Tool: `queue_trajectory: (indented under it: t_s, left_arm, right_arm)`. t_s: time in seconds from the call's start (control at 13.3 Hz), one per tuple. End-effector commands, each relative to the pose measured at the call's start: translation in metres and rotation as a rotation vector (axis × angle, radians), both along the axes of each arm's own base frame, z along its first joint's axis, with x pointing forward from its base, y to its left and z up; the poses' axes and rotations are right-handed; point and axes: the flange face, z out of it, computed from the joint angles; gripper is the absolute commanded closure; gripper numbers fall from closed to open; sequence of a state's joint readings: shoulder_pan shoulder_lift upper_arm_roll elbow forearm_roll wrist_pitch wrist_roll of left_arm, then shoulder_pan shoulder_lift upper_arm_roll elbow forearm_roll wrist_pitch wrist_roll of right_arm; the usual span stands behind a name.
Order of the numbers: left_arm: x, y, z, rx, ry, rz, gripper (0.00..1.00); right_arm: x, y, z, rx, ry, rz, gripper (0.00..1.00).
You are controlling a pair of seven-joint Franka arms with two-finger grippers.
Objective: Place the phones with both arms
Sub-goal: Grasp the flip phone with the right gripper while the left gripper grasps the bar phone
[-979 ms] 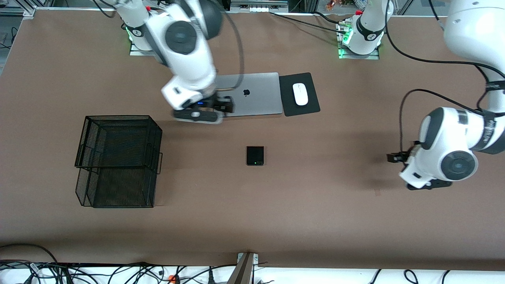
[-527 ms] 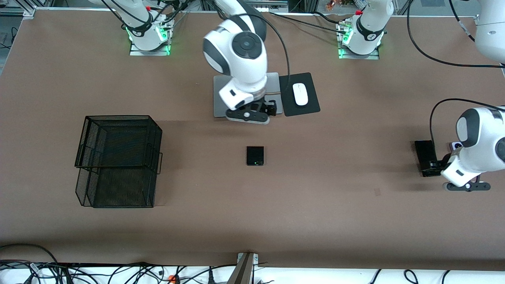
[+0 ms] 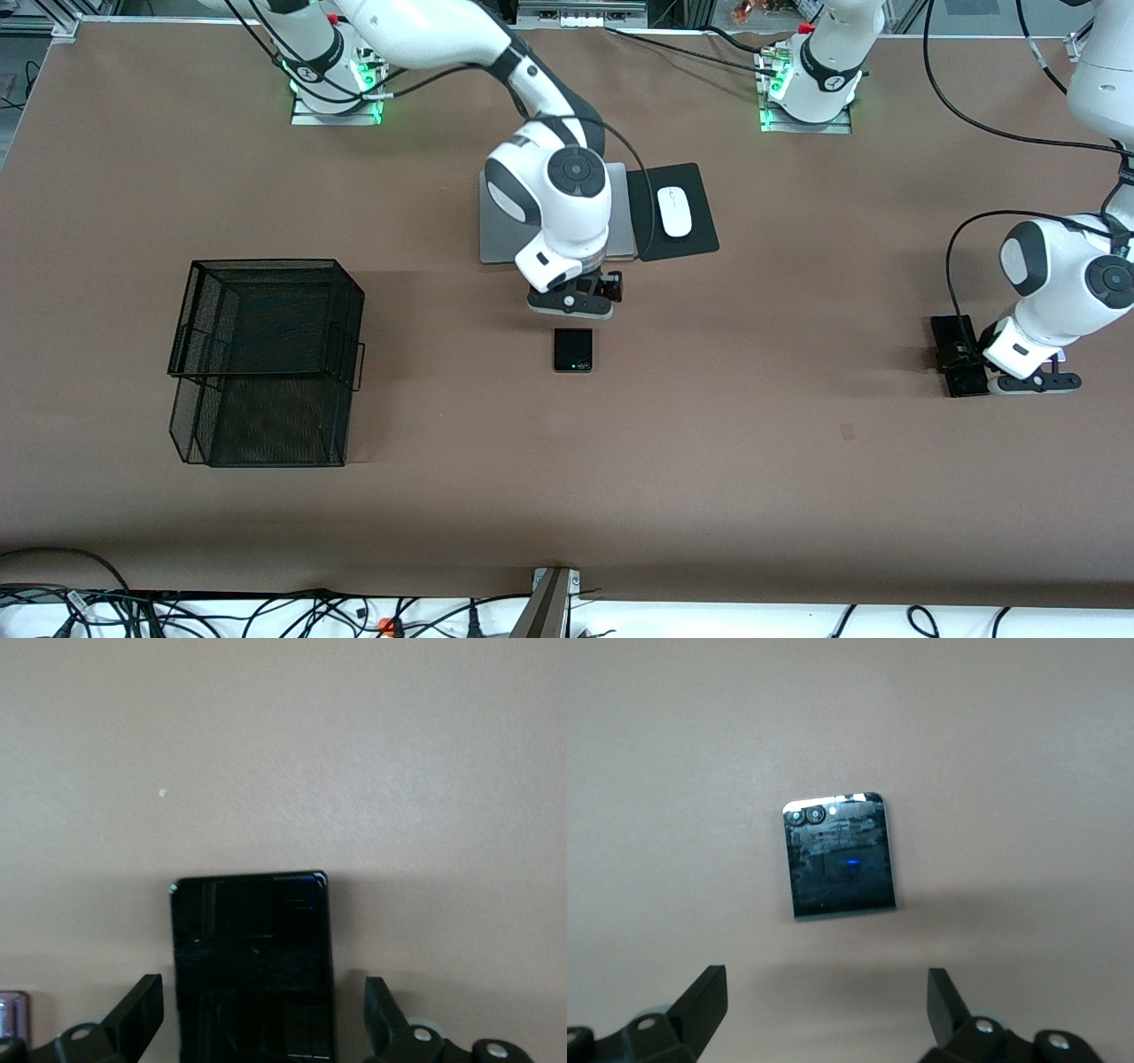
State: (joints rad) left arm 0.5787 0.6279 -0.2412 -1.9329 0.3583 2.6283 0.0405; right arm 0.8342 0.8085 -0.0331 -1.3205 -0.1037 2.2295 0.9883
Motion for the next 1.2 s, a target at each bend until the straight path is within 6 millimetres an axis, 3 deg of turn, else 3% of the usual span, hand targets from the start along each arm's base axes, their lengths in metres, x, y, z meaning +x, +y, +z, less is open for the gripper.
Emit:
queue_trajectory:
  t_s: [0.0, 0.38, 0.9, 1.05, 1.13]
  left_arm:
    - [-0.005, -0.002, -0.003, 0.005, 0.004, -0.023, 0.0]
    - [-0.007, 0.002, -0.004, 0.006, 0.011, -0.025, 0.0]
    - [-0.015, 0.013, -0.017, -0.012, 0.027, 0.005, 0.0]
    - [-0.013, 0.012, -0.015, -0.015, 0.022, 0.016, 0.39]
    - [-0.013, 0.012, -0.014, -0.015, 0.022, 0.015, 0.54]
  right_arm:
    - [0.014, -0.003, -0.031, 0.005, -0.041, 0.01, 0.0]
    - [0.025, -0.011, -0.064, 0.019, -0.075, 0.012, 0.0]
    - [0.023, -0.011, -0.096, 0.033, -0.089, 0.022, 0.0]
    - [0.022, -0.011, -0.098, 0.029, -0.087, 0.031, 0.0]
    - [0.022, -0.011, -0.1, 0.025, -0.086, 0.044, 0.23]
